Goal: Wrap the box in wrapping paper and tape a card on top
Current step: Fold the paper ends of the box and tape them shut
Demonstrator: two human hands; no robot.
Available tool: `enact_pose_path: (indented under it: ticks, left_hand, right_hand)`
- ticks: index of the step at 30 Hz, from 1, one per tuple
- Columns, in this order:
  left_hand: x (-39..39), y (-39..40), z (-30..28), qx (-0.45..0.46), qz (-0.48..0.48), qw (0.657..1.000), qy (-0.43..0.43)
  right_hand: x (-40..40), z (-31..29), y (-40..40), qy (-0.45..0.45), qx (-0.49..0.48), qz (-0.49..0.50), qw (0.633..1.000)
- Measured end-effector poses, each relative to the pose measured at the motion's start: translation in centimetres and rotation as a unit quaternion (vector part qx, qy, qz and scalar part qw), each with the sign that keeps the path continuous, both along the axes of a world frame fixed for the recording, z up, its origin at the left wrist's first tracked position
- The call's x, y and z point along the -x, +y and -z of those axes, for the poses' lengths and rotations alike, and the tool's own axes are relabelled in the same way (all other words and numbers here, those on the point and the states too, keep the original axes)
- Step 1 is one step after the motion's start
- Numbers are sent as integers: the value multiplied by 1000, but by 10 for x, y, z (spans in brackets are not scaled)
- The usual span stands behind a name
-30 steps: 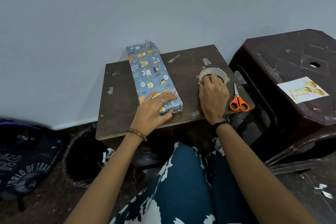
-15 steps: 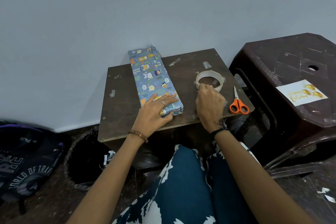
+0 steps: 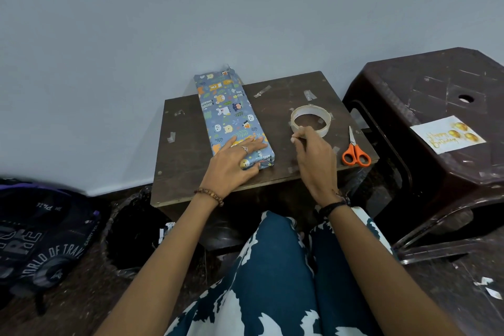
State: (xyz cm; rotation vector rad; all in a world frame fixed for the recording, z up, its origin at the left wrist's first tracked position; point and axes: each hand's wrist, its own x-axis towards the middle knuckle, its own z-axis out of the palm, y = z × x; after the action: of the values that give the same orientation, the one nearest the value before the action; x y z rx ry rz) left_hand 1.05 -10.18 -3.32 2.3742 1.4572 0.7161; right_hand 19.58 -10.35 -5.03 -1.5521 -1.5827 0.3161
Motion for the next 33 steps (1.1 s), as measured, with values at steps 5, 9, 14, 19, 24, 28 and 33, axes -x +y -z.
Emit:
enact_pose_path:
  ticks: [5,9,14,19,24,28,33]
  left_hand:
    - [-1,0,-1,4,-2,1000,-2]
    - [-1,1,0,11,-9,1000,3]
    - [-3,-2,-6,22,-12,1000,1]
    - [-4,-5,-9,26,-18,999,3]
    - [-4,-5,-8,27,-32,999,7]
    - [-4,-7,-11,27,-28,999,15]
    - [-6,-10,-16,35,-41,998,20]
  right_hand:
    - [3,-7,-22,211,17,-91,973]
    - [5,-6,-27,110,-4,-176,978]
    - [6,0,-25,-68,-58,-192,977]
    - [6,-5,-27,-69,-3,-215,974]
    - [3,-2,-24,-85,-33,-200,976]
    - [6,-1,-24,-103,-52,-201,973]
    - [11,0,-23,-123,-72,-184,972]
